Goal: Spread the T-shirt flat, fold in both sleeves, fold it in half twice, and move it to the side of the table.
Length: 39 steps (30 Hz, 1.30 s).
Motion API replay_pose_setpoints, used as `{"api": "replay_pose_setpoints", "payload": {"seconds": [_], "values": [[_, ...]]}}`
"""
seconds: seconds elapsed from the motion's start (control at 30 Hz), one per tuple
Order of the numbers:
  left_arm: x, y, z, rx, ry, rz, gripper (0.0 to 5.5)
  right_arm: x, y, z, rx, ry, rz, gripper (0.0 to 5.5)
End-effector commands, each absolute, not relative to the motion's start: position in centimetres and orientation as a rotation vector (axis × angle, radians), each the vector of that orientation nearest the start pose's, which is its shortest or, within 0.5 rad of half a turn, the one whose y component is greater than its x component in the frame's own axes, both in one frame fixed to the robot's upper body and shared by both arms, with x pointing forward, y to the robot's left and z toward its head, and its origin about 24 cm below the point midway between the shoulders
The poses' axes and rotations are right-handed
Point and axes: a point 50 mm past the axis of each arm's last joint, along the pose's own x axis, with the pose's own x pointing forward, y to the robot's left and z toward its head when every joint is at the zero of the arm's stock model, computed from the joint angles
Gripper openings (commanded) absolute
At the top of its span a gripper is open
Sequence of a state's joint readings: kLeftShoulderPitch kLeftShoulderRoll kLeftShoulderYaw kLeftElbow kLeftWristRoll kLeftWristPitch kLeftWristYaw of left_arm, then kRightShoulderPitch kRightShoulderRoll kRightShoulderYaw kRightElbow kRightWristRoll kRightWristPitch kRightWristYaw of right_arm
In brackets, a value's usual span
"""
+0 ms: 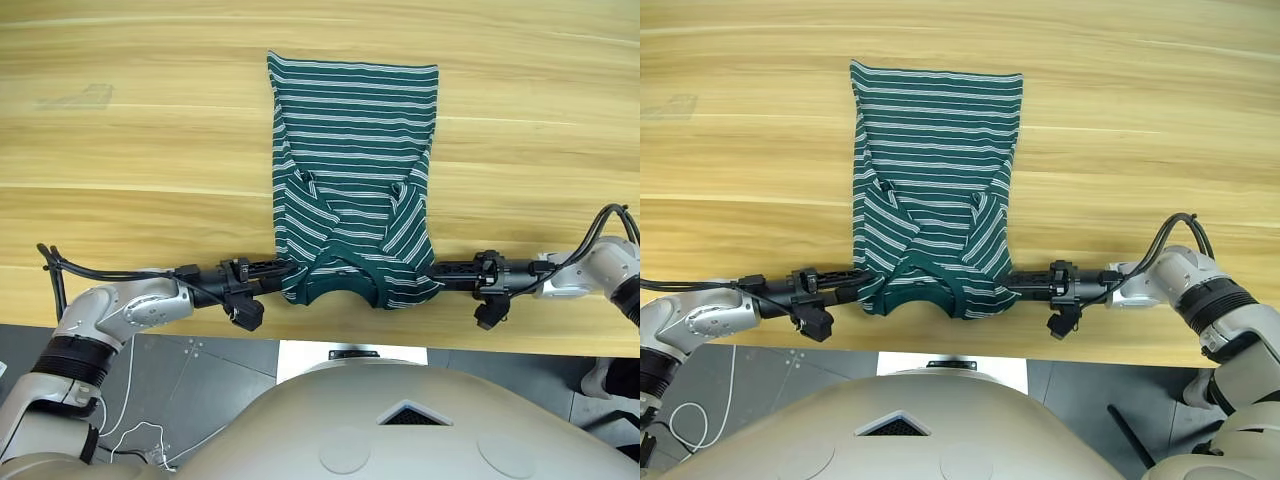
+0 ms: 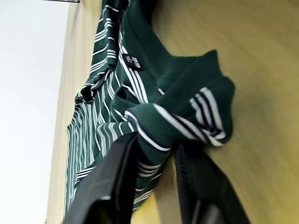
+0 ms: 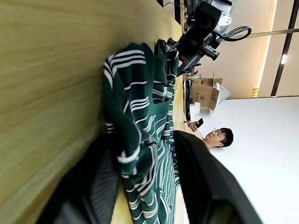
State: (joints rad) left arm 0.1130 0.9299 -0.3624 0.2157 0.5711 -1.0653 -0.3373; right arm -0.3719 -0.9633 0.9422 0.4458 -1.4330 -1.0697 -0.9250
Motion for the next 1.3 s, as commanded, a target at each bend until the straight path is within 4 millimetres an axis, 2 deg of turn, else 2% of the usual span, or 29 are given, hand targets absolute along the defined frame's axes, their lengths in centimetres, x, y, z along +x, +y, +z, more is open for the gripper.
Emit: {"api": "replay_pose_setpoints", "payload": {"seconds": [0.03, 0.33, 0.63, 0.87, 1.03, 1.13, 1.3], "values": [[13.7, 22.0, -0.1, 1.194, -0.136, -1.51, 0.78, 16.2, -21.2, -1.9, -1.306, -0.821, 1.509, 1.47], [13.7, 22.3, -0.4, 1.189, -0.119, -1.516, 0.02, 16.7, -21.0, -1.9, -1.321, -0.818, 1.497, 0.82], [14.0, 21.7, -0.2, 1.136, -0.16, -1.482, 0.0, 17.0, -21.2, -2.0, -1.344, -0.802, 1.494, 0.28], [14.6, 21.3, 0.0, 1.094, -0.195, -1.47, 0.0, 17.4, -21.6, -1.8, -1.376, -0.787, 1.46, 0.06], [14.8, 20.9, -0.1, 1.067, -0.21, -1.457, 0.0, 18.1, -21.1, -1.5, -1.371, -0.809, 1.433, 0.04], [15.0, 20.0, 0.0, 0.975, -0.216, -1.376, 0.0, 18.8, -20.4, -0.8, -1.321, -0.778, 1.349, 0.01], [15.0, 19.0, 0.3, 0.731, -0.095, -1.287, 0.0, 20.6, -19.0, 2.0, -1.062, -0.619, 1.087, 0.01]]}}
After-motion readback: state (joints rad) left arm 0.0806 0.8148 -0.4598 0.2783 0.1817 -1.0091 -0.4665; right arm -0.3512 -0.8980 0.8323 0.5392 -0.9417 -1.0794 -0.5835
